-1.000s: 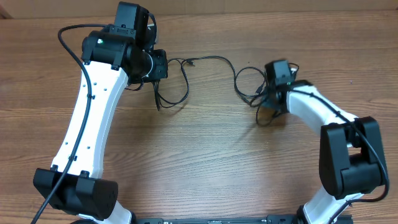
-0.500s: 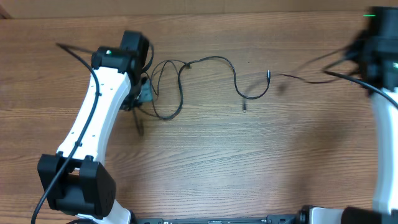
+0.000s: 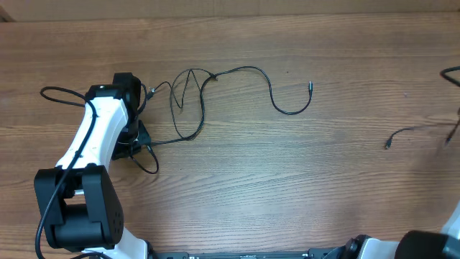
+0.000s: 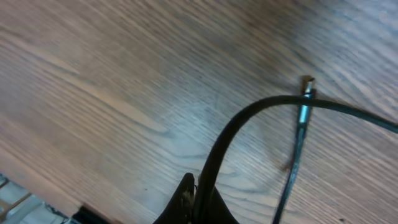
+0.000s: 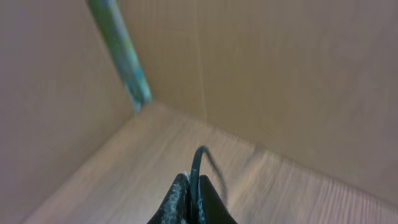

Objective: Untangle cables

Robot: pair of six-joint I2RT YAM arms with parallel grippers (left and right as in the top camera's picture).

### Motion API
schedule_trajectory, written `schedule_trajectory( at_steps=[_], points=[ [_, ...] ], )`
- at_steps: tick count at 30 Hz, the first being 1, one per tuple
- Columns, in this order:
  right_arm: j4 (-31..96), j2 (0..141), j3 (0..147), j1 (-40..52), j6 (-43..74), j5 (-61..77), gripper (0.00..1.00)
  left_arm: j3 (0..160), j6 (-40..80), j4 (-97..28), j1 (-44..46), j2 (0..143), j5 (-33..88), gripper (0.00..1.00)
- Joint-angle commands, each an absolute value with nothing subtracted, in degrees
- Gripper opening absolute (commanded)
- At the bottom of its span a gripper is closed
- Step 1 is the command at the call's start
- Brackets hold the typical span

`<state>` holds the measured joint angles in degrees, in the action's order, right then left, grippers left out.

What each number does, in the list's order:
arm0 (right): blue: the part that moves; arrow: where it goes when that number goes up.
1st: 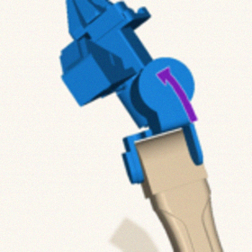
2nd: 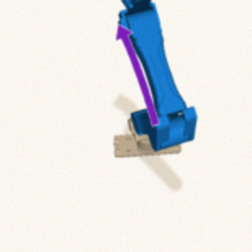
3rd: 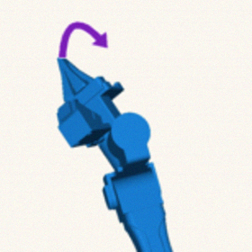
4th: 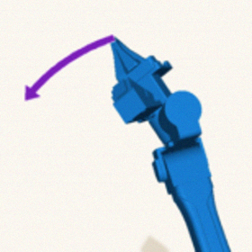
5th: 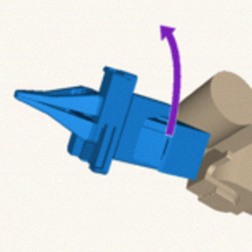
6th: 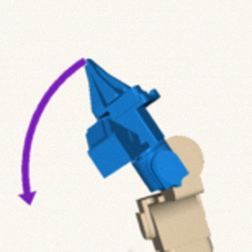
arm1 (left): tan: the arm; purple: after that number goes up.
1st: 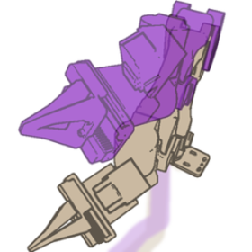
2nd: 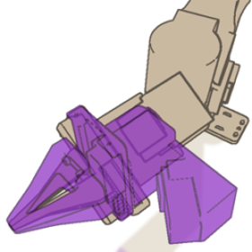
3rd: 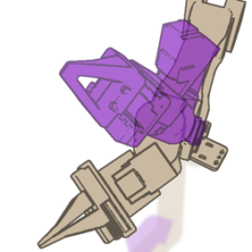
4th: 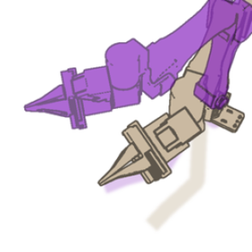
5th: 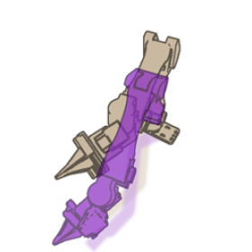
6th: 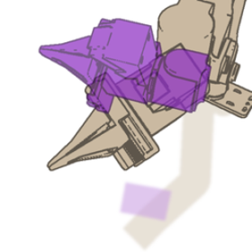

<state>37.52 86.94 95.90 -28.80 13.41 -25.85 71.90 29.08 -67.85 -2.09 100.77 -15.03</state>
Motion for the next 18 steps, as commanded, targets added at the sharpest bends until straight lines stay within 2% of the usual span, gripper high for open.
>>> schedule_trajectory(
  at_steps=[1,7,14,16,17,18],
  points=[
    [34.0,89.6,96.5,-31.9,7.3,-25.5,0.04,71.7,30.4,-66.9,-1.4,100.9,-11.2,0.04],
    [30.1,97.7,96.5,-39.4,4.0,-25.0,0.04,71.7,30.2,-64.6,0.5,100.9,-4.5,0.04],
    [30.2,110.0,96.4,-46.7,-0.3,-16.2,0.04,71.7,30.2,-62.9,3.6,100.9,0.0,0.05],
    [31.6,112.4,96.4,-47.7,-0.2,-16.1,0.09,71.7,30.3,-62.5,4.5,100.9,0.6,0.04],
    [32.3,113.4,96.4,-48.1,0.0,-16.1,0.16,71.7,30.3,-62.2,5.0,100.9,1.0,0.04],
    [32.8,114.3,96.4,-48.4,0.2,-16.1,0.29,71.7,30.2,-61.6,5.5,100.9,1.4,0.04]
  ],
)
